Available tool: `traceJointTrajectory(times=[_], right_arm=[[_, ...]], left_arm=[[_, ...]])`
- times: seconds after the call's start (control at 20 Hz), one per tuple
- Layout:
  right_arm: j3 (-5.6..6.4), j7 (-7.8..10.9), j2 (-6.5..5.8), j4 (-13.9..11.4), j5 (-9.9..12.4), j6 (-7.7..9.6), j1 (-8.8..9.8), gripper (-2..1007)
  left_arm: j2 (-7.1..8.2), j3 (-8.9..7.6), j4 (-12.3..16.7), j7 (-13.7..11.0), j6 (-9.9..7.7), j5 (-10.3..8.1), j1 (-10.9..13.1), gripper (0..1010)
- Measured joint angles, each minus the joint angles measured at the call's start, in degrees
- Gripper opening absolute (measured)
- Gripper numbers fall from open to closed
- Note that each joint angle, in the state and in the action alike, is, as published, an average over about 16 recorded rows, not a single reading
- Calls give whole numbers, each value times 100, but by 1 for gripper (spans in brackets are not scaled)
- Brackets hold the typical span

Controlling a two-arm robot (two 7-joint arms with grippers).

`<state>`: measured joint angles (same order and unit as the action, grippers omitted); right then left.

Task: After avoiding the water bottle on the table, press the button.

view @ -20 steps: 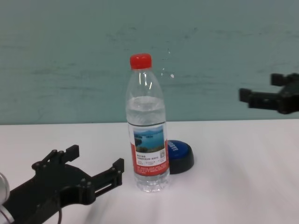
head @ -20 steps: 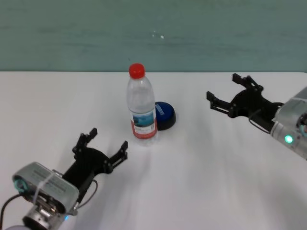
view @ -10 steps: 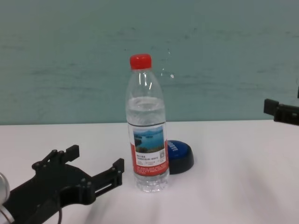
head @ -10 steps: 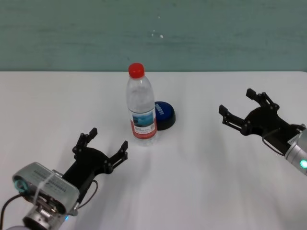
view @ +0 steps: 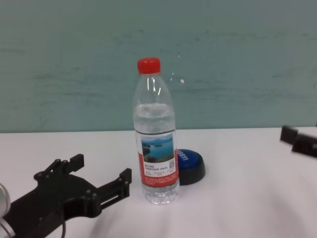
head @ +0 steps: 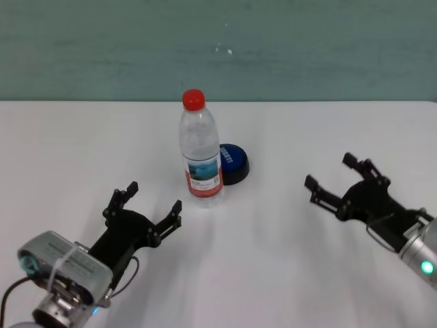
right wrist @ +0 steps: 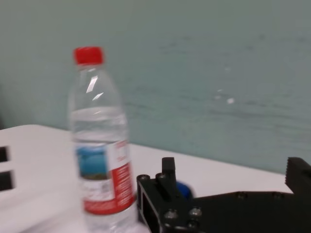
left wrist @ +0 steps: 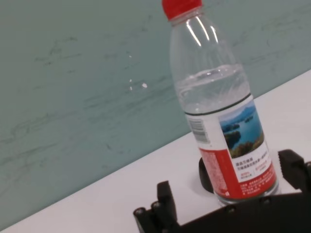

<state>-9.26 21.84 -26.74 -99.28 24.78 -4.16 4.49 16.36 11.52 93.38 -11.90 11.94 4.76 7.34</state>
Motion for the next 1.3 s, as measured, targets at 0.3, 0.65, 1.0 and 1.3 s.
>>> traceJointTrajectory(times=[0.3, 0.65, 1.0, 1.3], right_arm=[[-122, 91, 50, 80, 4, -115, 80, 1004], [-251, 165, 93, 255, -7, -198, 23, 1004], [-339, 94, 146, 460, -95, -112, -85, 1004], [-376, -27, 193, 574, -200, 47, -150, 1004]], left_arm=[[0, 0, 0, 0, 0, 0, 0, 1000], [0, 0, 0, 0, 0, 0, 0, 1000], [0, 0, 0, 0, 0, 0, 0, 1000], [0, 0, 0, 0, 0, 0, 0, 1000]])
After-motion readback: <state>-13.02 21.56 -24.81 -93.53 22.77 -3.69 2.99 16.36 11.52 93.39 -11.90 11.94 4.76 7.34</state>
